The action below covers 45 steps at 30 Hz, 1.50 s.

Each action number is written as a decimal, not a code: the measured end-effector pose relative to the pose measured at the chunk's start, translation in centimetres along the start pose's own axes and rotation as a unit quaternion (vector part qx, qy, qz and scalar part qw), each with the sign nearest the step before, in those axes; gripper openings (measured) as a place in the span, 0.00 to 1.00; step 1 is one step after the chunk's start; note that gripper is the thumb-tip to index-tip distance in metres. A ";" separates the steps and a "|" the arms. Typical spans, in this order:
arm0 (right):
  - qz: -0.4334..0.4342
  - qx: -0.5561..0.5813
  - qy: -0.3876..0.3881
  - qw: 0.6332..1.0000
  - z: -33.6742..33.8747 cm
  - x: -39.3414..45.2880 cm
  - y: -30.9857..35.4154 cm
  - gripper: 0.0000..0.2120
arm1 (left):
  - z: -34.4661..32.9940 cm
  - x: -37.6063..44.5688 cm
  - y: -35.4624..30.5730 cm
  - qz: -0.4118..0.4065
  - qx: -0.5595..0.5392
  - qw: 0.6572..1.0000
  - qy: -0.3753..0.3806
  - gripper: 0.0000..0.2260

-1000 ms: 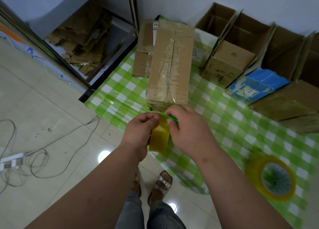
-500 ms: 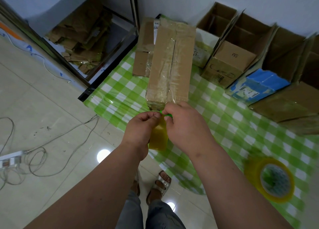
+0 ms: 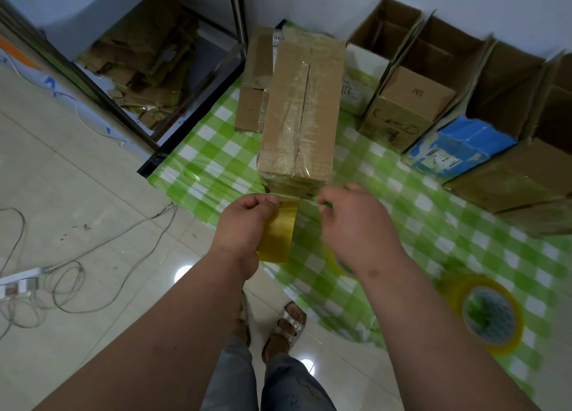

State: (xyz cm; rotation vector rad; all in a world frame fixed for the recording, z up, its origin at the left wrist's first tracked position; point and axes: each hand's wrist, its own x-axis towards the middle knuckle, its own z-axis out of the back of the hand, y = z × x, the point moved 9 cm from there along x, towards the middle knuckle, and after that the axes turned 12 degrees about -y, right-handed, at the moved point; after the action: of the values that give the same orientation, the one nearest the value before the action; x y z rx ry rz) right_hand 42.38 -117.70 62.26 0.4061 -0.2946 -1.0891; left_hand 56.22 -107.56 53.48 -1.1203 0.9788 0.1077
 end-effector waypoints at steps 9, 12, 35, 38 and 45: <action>-0.105 -0.016 0.012 0.994 -0.1 0.1 -6.3 0.13 | 0.2 -0.7 0.6 0.016 0.014 1.000 0.006 0.03; -0.111 -0.026 0.026 0.993 -1.3 0.9 -7.5 0.18 | 0.4 -1.0 0.5 0.013 0.018 1.000 0.011 0.03; -0.263 0.334 0.004 0.905 -5.3 -3.5 -2.2 0.05 | 0.1 -2.6 -0.1 -0.069 0.066 0.995 0.036 0.06; -0.257 0.329 -0.013 0.909 -5.0 -3.6 -2.1 0.06 | 0.1 -2.7 -0.4 -0.105 0.100 0.989 0.018 0.06; -0.246 0.326 -0.008 0.913 -5.4 -3.5 -1.4 0.09 | 0.0 -3.2 -1.5 -0.235 0.218 0.947 -0.008 0.19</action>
State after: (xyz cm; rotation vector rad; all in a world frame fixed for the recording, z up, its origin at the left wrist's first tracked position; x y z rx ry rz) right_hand 42.07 -114.11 56.68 1.1151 -0.5958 -1.4750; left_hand 55.12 -107.01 56.79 -0.9078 0.6518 -0.4666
